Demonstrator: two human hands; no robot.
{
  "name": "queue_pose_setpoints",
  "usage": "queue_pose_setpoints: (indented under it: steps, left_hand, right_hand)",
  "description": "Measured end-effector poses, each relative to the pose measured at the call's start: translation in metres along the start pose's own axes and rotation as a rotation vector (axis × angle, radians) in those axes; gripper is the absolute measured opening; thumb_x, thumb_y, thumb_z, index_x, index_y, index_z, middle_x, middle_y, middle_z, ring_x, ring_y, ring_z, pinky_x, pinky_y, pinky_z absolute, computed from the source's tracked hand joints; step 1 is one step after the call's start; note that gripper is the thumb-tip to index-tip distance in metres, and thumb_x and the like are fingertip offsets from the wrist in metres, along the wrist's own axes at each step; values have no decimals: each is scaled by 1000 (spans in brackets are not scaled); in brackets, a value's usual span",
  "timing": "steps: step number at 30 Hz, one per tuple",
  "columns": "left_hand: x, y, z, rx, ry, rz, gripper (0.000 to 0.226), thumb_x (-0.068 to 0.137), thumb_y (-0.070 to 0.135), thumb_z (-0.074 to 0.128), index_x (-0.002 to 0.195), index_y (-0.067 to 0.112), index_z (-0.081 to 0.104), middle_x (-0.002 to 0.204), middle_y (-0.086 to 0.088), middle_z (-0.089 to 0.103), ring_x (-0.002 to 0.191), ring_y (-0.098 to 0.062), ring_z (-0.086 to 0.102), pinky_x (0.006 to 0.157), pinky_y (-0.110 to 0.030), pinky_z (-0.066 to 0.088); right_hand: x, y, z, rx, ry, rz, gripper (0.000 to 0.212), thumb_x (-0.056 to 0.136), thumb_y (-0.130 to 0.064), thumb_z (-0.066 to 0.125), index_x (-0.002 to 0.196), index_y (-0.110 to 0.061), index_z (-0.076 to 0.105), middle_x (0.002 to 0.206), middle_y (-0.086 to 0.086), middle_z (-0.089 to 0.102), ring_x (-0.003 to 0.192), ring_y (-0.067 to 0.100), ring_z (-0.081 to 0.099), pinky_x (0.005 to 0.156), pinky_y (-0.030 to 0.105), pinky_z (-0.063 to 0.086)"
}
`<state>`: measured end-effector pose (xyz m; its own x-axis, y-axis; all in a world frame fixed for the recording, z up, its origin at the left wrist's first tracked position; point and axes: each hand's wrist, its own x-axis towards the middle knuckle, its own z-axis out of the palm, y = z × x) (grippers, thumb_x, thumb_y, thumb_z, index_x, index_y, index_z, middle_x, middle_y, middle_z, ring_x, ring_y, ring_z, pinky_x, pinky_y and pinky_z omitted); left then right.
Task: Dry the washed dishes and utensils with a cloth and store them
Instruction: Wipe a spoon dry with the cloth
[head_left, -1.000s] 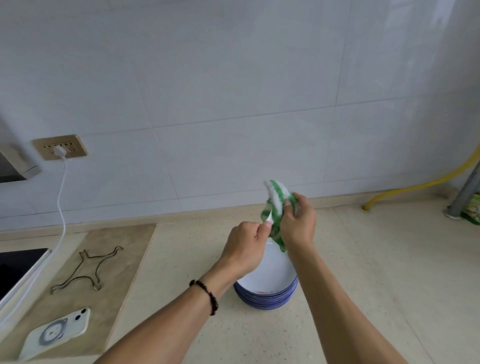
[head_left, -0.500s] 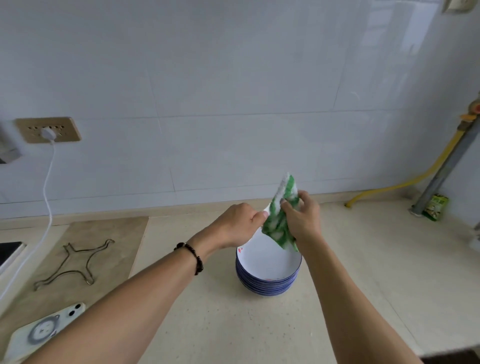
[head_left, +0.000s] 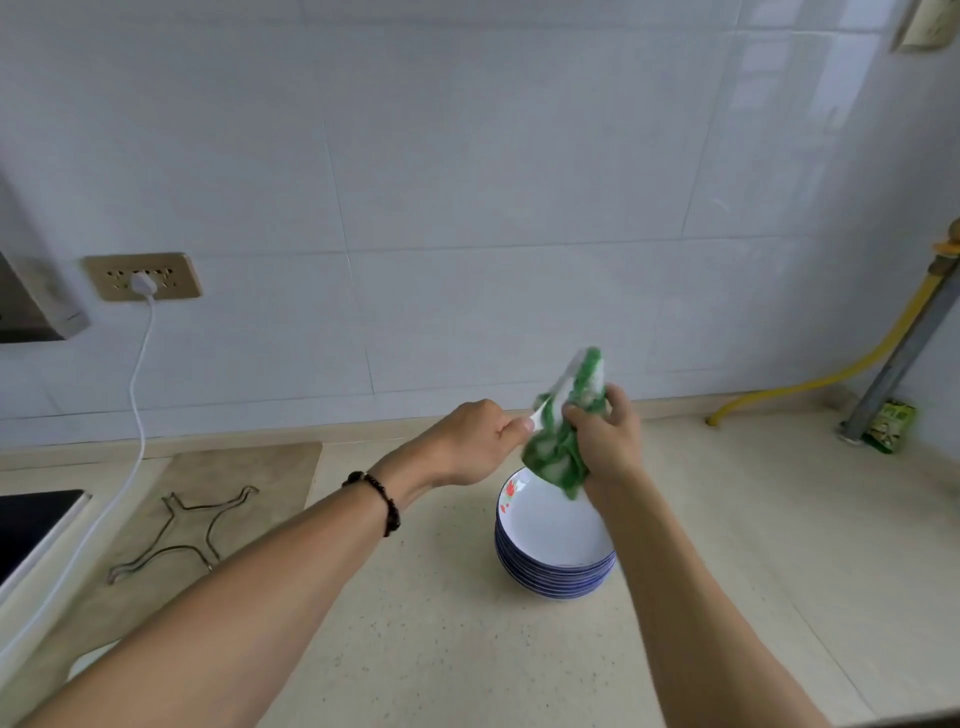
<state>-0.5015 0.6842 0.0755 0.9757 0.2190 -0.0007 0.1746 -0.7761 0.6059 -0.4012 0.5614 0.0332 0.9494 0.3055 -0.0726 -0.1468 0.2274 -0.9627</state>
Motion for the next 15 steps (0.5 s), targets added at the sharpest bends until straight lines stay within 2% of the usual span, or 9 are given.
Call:
queue_pose_setpoints:
  steps: [2,4,5,7,8,10,11,13,15]
  left_hand:
    - [-3,-1,-4,-8,-11,0,54,106,36,41,58,19,22,51,8,21,42,-9,16,50,-30,15]
    - [-2,6,0,-44,26,11,54,106,34,41,58,19,21,52,8,20,40,-9,16,49,-29,14]
    - [-2,10,5,-57,56,21,54,106,33,41,58,19,21,51,7,20,39,-10,17,48,-28,15]
    - [2,16,15,-86,106,19,56,106,33,42,55,18,23,49,6,21,39,-9,19,48,-28,17]
    - [4,16,18,-108,109,6,57,106,33,42,55,18,24,48,6,22,39,-9,19,48,-28,18]
    - [5,15,21,-118,71,-10,56,106,34,41,55,18,26,46,8,24,38,-8,21,47,-27,20]
    - [4,15,20,-104,44,-8,54,107,34,41,57,17,27,46,9,24,38,-8,23,47,-26,20]
    - [1,13,16,-60,2,7,50,106,35,40,62,17,27,53,6,25,43,-8,22,49,-27,19]
    - [-1,14,11,48,-19,7,50,106,36,40,62,16,27,56,2,25,46,-11,20,49,-30,18]
  right_hand:
    - [2,-6,-8,-304,20,-215,27,91,3,56,98,-22,63,95,11,70,91,32,70,84,48,60]
    - [3,-6,-8,-318,98,-269,26,92,2,53,100,-20,64,91,6,71,88,28,69,79,38,59]
    - [1,-3,-3,-157,103,-169,23,95,1,51,105,-14,65,92,7,73,88,29,70,77,37,59]
    - [-6,1,8,337,-14,171,23,103,-8,46,115,-4,65,101,16,75,92,31,73,74,38,60]
    - [-8,4,10,503,-56,294,27,105,-14,44,118,-3,65,104,18,75,93,29,74,72,38,60]
    - [-8,7,5,562,-116,374,28,106,-18,43,118,-3,65,104,19,75,90,27,74,71,39,59]
    - [-9,4,1,517,-131,349,25,105,-14,46,116,-2,64,104,20,74,88,29,75,72,42,60]
    - [-4,1,-12,276,-118,169,16,100,-1,50,110,-1,63,99,19,75,84,31,74,75,46,60]
    - [5,-7,-27,-202,-102,-118,16,95,5,54,101,-7,61,90,10,72,82,27,70,75,40,59]
